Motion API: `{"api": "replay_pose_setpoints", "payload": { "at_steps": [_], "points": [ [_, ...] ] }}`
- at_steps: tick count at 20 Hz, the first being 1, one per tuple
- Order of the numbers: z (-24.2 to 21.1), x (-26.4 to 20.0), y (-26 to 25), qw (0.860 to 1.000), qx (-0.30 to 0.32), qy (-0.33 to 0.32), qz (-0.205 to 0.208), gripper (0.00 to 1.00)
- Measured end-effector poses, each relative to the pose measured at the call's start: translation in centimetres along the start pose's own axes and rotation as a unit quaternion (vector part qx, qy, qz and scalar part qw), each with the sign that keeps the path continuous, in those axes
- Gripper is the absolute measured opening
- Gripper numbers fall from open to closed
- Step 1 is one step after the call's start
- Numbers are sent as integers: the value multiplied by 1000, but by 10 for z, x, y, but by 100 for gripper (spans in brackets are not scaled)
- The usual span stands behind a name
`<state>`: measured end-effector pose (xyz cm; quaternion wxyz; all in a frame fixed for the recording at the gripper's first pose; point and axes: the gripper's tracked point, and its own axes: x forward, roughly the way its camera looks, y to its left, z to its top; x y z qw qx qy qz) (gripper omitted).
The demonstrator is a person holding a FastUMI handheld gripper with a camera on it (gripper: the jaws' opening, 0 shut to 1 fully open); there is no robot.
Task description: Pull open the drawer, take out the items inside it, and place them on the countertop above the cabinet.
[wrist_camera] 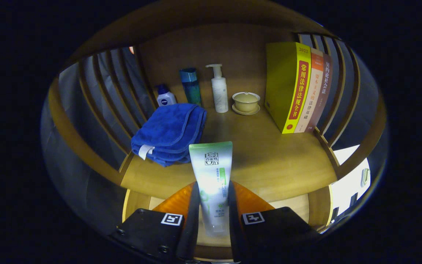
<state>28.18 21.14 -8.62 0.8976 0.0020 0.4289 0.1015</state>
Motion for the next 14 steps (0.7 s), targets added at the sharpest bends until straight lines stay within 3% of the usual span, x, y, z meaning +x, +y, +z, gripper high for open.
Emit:
{"api": "replay_pose_setpoints", "payload": {
  "at_steps": [4, 14],
  "points": [
    [17, 27, 2, 1000, 25, 1, -1, 46],
    [1, 70, -3, 997, 15, 66, -26, 46]
  ]
}}
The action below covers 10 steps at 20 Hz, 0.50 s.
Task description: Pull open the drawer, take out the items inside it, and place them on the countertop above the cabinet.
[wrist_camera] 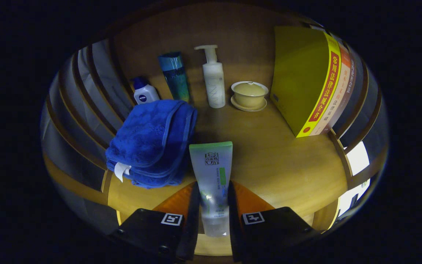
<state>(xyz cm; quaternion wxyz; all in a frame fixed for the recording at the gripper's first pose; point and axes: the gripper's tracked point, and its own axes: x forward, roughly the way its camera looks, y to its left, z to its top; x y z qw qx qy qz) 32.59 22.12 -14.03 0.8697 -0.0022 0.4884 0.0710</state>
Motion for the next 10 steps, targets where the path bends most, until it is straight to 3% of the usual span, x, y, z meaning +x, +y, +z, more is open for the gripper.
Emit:
{"api": "replay_pose_setpoints", "payload": {
  "at_steps": [10],
  "points": [
    [-6, 21, -2, 1000, 14, 5, -3, 51]
  ]
}}
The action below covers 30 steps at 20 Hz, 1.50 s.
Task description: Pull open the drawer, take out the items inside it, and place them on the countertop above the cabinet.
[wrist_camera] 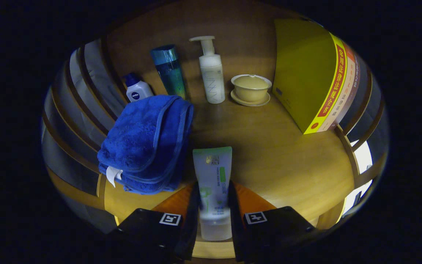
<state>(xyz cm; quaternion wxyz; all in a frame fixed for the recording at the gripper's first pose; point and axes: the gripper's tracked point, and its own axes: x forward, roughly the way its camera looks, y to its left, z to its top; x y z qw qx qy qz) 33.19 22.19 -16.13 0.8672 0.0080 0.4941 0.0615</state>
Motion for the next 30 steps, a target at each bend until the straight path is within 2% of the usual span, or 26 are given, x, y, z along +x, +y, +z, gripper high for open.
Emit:
{"api": "replay_pose_setpoints", "payload": {
  "at_steps": [4, 11, 14, 18, 22, 25, 30],
  "points": [
    [-3, 0, 4, 1000, -4, 0, 2, 57],
    [-10, -11, 7, 1000, -8, 6, 5, 100],
    [-4, -19, 5, 1000, -8, -11, 7, 99],
    [14, -53, 5, 998, -9, -67, 6, 99],
    [23, -103, 21, 990, 0, -131, 45, 99],
    [29, -145, 16, 979, -5, -194, 56, 99],
    [16, -224, 10, 951, -39, -301, 66, 99]
  ]
}}
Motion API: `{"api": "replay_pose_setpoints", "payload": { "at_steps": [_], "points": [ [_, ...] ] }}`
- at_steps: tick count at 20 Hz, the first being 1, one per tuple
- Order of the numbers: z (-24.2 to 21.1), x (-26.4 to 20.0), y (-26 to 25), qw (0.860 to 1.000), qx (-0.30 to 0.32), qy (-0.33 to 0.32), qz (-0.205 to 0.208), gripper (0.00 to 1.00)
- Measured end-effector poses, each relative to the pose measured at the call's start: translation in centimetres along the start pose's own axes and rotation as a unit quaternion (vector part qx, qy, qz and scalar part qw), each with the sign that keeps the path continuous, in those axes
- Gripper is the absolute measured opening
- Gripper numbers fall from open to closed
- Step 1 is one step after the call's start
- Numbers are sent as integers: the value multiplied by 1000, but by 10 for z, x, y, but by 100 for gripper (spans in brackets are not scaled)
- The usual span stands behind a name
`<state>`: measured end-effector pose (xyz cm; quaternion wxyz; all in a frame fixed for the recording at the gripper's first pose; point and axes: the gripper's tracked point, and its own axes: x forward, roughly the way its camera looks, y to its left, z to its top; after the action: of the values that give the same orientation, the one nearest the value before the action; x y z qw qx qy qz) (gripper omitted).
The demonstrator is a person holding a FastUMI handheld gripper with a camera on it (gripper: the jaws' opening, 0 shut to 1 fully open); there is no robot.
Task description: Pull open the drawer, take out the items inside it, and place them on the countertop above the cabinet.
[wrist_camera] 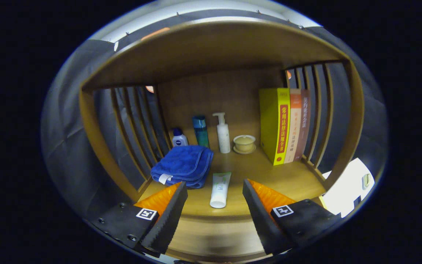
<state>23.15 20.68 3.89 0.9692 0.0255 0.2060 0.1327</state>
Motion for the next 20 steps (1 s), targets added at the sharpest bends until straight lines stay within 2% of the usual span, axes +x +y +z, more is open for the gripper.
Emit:
{"api": "replay_pose_setpoints", "payload": {
  "at_steps": [4, 11, 16, 20],
  "points": [
    [8, -57, 6, 996, -8, -85, 4, 99],
    [-20, -140, 11, 983, -50, -172, -30, 99],
    [-61, -171, 34, 983, -63, -171, -16, 99],
    [-73, -189, 32, 978, -67, -197, -28, 99]
  ]
}}
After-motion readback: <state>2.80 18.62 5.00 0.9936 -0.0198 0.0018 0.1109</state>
